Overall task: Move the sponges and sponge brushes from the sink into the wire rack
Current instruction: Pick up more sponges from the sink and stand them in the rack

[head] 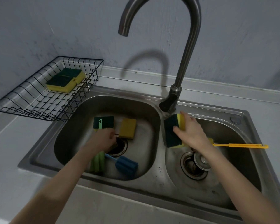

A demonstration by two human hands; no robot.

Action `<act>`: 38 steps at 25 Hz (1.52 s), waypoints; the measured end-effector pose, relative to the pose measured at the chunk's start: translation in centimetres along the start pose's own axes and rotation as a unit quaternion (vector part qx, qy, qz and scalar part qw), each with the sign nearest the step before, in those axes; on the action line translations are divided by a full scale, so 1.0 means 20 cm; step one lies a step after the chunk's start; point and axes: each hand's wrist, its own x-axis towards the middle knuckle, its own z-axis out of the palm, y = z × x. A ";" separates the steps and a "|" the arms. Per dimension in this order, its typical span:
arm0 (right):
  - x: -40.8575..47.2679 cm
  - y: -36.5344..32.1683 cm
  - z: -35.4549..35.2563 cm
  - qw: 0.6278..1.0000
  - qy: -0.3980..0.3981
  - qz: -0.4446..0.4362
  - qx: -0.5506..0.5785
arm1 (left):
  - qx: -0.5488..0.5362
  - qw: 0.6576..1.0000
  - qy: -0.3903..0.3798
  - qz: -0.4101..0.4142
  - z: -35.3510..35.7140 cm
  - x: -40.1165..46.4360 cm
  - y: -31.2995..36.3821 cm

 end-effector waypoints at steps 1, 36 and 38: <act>0.01 -0.05 0.01 1.000 0.008 -0.008 0.003 | 0.000 1.000 -0.004 -0.001 -0.02 0.01 -0.03; 0.29 -0.28 0.45 0.996 -0.079 0.022 0.043 | -0.307 0.930 -0.100 -0.177 0.36 0.65 -0.10; 0.28 -0.28 0.46 0.996 -0.080 0.025 0.043 | -0.287 0.938 -0.087 -0.175 0.35 0.63 -0.12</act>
